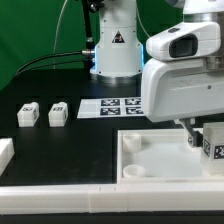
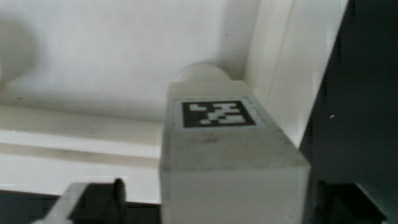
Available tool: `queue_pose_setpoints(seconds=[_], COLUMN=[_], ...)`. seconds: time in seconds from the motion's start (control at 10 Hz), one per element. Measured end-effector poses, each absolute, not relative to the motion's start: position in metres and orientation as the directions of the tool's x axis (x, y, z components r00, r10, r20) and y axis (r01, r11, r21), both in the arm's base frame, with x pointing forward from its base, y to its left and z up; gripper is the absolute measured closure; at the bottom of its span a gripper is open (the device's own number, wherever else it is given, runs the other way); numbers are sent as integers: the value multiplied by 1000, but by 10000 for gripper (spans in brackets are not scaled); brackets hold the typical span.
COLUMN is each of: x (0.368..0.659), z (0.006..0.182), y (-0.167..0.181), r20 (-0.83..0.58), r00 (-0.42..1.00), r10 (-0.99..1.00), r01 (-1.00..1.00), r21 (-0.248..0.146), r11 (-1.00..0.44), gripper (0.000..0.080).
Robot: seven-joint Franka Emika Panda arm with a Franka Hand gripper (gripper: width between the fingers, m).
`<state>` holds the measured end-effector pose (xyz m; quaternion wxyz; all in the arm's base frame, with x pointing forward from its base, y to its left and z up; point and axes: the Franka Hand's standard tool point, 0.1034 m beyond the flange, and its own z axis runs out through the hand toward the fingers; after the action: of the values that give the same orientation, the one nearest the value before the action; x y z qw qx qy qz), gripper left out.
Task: Assemble one leg
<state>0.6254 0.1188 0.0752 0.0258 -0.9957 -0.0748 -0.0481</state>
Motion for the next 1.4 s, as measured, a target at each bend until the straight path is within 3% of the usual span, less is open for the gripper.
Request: queue_pose_setpoints(seconds=[0.1, 0.2, 0.6, 0.9, 1.1, 1.4], x=[625, 626, 626, 625, 625, 625], z=[75, 75, 75, 74, 73, 73], y=[119, 118, 117, 114, 110, 107], r20=[99, 100, 97, 89, 68, 30], r00=[984, 984, 992, 972, 870, 674], r10=[146, 145, 77, -216, -488, -738], r01=[151, 150, 82, -210, -481, -731], r21=[-44, -43, -50, -76, -101, -120], r11=[-987, -988, -995, -975, -871, -672], gripper=[396, 508, 508, 508, 508, 507])
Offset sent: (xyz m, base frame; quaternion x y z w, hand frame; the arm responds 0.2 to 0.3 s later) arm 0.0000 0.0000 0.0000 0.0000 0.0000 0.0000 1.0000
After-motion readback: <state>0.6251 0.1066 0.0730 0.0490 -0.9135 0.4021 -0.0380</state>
